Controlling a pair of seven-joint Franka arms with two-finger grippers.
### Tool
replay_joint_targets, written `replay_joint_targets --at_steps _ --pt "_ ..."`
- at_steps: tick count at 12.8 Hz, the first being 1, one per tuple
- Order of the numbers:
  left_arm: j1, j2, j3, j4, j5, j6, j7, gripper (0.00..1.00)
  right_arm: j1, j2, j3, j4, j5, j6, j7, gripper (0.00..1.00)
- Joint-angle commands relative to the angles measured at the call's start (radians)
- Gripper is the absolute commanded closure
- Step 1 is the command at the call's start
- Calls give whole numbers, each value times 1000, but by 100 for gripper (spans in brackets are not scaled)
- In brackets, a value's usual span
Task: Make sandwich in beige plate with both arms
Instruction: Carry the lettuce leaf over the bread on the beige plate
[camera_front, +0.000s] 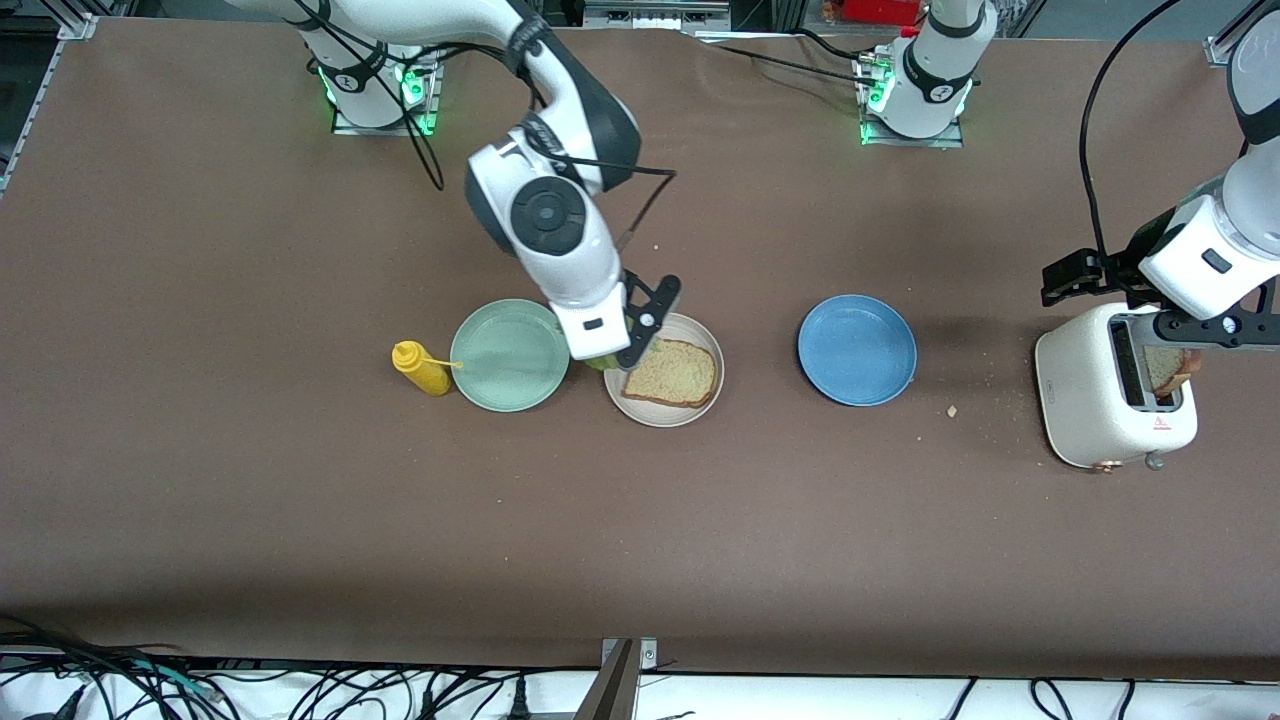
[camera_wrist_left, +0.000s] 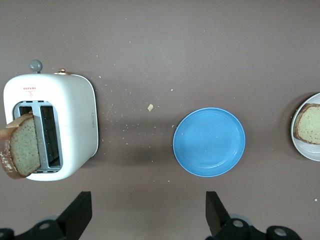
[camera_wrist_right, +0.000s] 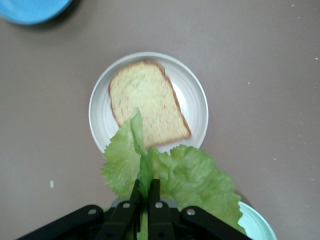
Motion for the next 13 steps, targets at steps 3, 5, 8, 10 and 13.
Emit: replay_joint_targets --at_steps 3,5,8,10,13 --pt "2 11 -5 23 31 -4 9 0 61 145 -14 105 41 185 243 100" --pt "2 11 -5 23 31 -4 9 0 73 178 -14 105 41 236 257 100" --pt "2 11 -5 23 31 -4 9 0 72 187 -11 88 44 253 261 100" --pt "2 11 -5 23 31 -4 9 0 67 193 -11 74 58 256 260 100" --pt "2 11 -5 23 31 -4 9 0 70 225 -10 74 76 308 260 100"
